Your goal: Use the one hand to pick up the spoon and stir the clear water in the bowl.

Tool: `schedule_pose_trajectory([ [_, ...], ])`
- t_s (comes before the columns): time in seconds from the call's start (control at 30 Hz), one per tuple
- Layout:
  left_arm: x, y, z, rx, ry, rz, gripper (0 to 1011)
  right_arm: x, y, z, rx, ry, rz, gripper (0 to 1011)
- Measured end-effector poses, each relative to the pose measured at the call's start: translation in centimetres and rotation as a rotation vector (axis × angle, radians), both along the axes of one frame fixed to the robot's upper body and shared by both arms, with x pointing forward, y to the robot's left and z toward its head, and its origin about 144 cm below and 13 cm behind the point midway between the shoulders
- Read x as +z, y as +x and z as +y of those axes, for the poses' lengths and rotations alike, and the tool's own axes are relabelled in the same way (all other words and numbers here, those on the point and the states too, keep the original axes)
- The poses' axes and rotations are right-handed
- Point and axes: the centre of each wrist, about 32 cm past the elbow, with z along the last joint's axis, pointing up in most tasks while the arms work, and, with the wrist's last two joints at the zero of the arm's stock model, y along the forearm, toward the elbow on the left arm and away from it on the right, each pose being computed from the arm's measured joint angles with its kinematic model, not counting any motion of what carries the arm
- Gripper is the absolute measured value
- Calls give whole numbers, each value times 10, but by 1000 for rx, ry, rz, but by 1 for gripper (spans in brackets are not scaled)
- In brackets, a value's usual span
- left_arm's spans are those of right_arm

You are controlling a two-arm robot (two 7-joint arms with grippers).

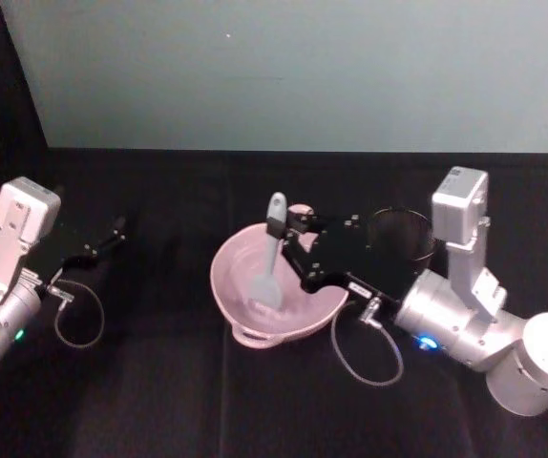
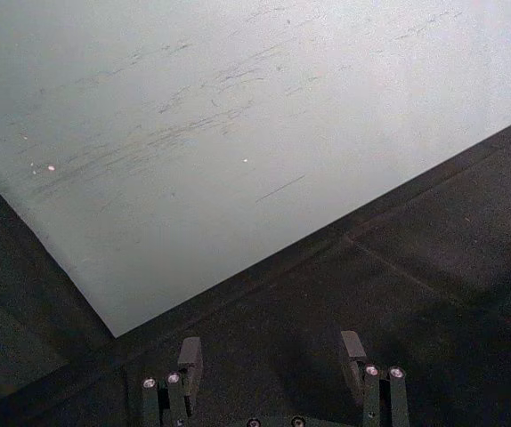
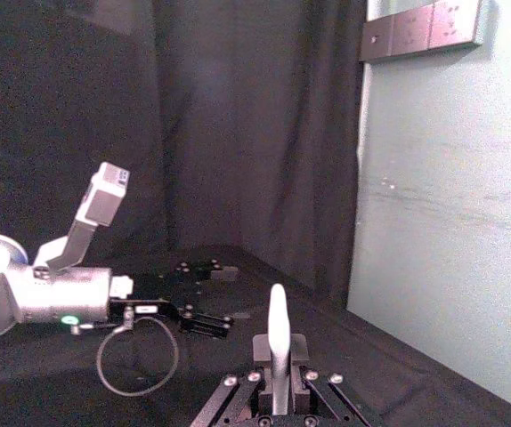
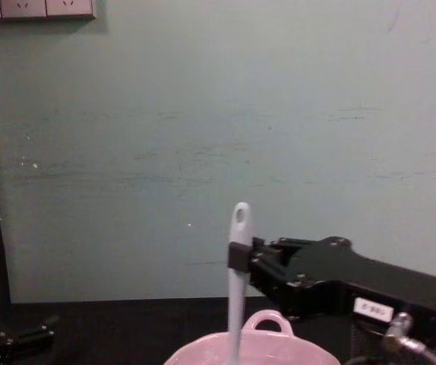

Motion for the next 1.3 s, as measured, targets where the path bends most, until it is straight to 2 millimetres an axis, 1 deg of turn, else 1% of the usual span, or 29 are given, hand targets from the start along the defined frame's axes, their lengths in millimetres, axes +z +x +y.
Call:
schedule_pose_trajectory([
  [0.03,0,0,0,0,0,0,1011,-1,2,5,9,4,0,117],
  [0.07,0,0,0,0,0,0,1011,-1,2,5,9,4,0,117],
  [0.17,0,0,0,0,0,0,1011,-4,6,14,14,10,-9,117],
  [0.3,0,0,0,0,0,0,1011,-9,17,26,-14,18,-34,117],
  [0.5,0,0,0,0,0,0,1011,-15,31,35,-79,12,-68,117],
  [0.6,0,0,0,0,0,0,1011,-17,35,35,-108,6,-85,117],
  [0.77,0,0,0,0,0,0,1011,-19,38,31,-171,-17,-130,117],
  [0.93,0,0,0,0,0,0,1011,-18,37,24,-208,-35,-156,117],
  [1.03,0,0,0,0,0,0,1011,-14,33,14,-231,-53,-164,117],
  [1.07,0,0,0,0,0,0,1011,-14,33,14,-231,-53,-164,117],
  [1.17,0,0,0,0,0,0,1011,-11,26,4,-232,-80,-150,117],
  [1.3,0,0,0,0,0,0,1011,-8,18,-3,-211,-93,-127,117],
])
